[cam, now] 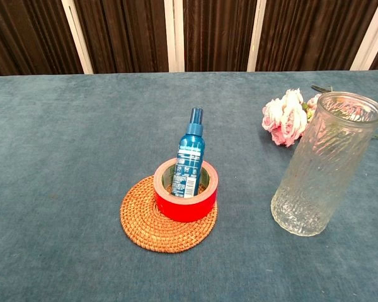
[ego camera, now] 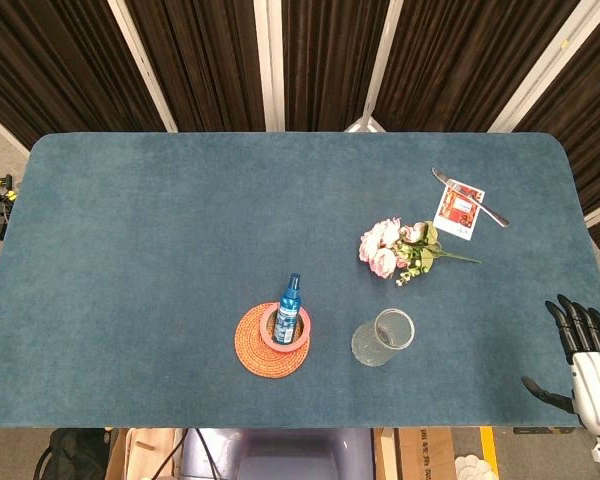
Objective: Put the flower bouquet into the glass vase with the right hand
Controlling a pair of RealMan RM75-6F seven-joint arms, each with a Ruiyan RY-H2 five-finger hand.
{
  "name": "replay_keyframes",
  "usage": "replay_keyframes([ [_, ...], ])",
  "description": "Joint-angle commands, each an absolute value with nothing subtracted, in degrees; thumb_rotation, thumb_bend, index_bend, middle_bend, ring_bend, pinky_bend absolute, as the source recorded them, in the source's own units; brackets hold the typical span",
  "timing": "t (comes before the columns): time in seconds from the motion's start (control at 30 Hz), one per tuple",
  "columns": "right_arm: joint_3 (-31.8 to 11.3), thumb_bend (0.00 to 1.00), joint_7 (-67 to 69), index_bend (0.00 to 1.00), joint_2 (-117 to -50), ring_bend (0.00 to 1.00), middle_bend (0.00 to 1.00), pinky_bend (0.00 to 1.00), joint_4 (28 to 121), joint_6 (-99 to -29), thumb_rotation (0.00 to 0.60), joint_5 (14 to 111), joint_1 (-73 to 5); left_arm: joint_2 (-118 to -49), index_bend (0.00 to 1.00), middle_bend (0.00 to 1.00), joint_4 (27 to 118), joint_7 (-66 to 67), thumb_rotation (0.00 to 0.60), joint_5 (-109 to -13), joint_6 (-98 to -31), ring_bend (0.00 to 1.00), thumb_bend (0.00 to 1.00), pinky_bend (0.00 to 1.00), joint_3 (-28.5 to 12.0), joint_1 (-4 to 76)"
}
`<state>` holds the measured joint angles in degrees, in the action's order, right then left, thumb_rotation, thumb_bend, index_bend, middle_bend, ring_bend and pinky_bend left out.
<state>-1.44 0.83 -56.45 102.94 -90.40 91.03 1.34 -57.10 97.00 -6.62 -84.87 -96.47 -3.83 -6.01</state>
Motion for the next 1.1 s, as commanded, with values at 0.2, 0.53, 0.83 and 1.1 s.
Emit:
replay_keyframes([
  [0.2, -1.36, 0.00, 1.32, 0.07, -56.08, 0.00, 0.01, 0.00, 102.75, -90.53, 0.600, 90.92, 1.54, -57.39, 0.12, 0.00, 97.33, -5.60, 0.600, -85.05, -96.19, 0.00, 0.22, 0.05, -3.76, -5.75],
  [0.53, -1.42, 0.00, 1.54, 0.07, -56.00, 0.00, 0.01, 0.00, 102.98, -91.10, 0.600, 91.07, 1.77, -57.49, 0.12, 0.00, 97.21, -5.58, 0.600, -84.93, -96.38, 0.00, 0.22, 0.05, -3.89, -5.78],
  [0.83, -1.15, 0.00, 1.60, 0.07, -55.89, 0.00, 0.01, 0.00, 103.02, -90.35, 0.600, 91.12, 1.56, -57.49, 0.12, 0.00, 97.23, -5.55, 0.600, -85.28, -96.29, 0.00, 0.22, 0.05, -3.77, -5.66],
  [1.1, -1.92, 0.00, 2.14, 0.07, -56.31, 0.00, 0.01, 0.00, 102.63, -90.07, 0.600, 90.24, 1.07, -57.51, 0.12, 0.00, 97.36, -5.64, 0.600, -85.73, -96.85, 0.00, 0.22, 0.05, -3.56, -5.97],
])
